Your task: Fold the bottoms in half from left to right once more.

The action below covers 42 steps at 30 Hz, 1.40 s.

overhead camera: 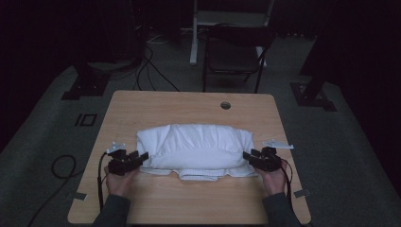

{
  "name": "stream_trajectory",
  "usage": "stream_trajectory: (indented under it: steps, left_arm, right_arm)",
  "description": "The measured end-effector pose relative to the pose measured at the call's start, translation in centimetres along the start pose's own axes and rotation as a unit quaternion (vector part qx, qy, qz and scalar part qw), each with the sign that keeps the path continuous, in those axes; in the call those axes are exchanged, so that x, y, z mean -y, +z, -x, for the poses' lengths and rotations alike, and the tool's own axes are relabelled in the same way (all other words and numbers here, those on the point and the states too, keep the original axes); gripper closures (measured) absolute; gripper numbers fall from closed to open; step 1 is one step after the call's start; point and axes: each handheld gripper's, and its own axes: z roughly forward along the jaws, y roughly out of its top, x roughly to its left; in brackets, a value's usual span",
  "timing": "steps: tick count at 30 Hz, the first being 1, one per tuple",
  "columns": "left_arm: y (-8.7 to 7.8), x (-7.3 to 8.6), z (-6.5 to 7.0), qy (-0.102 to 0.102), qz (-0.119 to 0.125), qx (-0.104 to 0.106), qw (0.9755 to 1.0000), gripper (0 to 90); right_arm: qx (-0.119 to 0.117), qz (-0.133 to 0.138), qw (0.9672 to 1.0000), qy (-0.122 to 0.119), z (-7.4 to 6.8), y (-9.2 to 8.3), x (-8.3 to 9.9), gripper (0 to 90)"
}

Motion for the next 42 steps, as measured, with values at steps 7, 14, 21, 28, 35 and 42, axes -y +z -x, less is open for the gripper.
stream_trajectory:
  steps: [7,14,21,28,35,42]
  left_arm:
    - [4.9,-2.0,-2.1,-0.064,-0.029,-0.003,0.9975,32.0]
    - [6.3,-1.5,-2.2,-0.042,-0.052,-0.005,0.9978,87.6]
    - [4.8,-1.0,-4.4,-0.068,-0.037,0.0,0.997,87.8]
    - [2.1,-0.7,-4.5,-0.093,-0.009,-0.02,0.9954,46.8]
    - [2.2,0.8,-3.2,-0.091,-0.033,0.009,0.9953,29.3]
    - [2.8,1.3,-1.4,-0.078,-0.048,0.032,0.9953,29.6]
  right_arm:
    - [0.038,-0.02,0.9983,0.04,2.1,4.8,-2.0,44.6]
    - [0.117,-0.072,0.9902,-0.028,1.6,7.2,-1.2,88.6]
    - [0.14,-0.066,0.9877,-0.022,2.8,6.2,-0.9,90.0]
    - [0.107,-0.026,0.9935,-0.031,1.9,4.4,-1.6,59.5]
    - [0.014,0.053,0.9957,-0.074,-4.0,1.8,-3.7,52.5]
    - [-0.052,0.016,0.9872,-0.15,-10.2,4.8,-2.1,57.1]
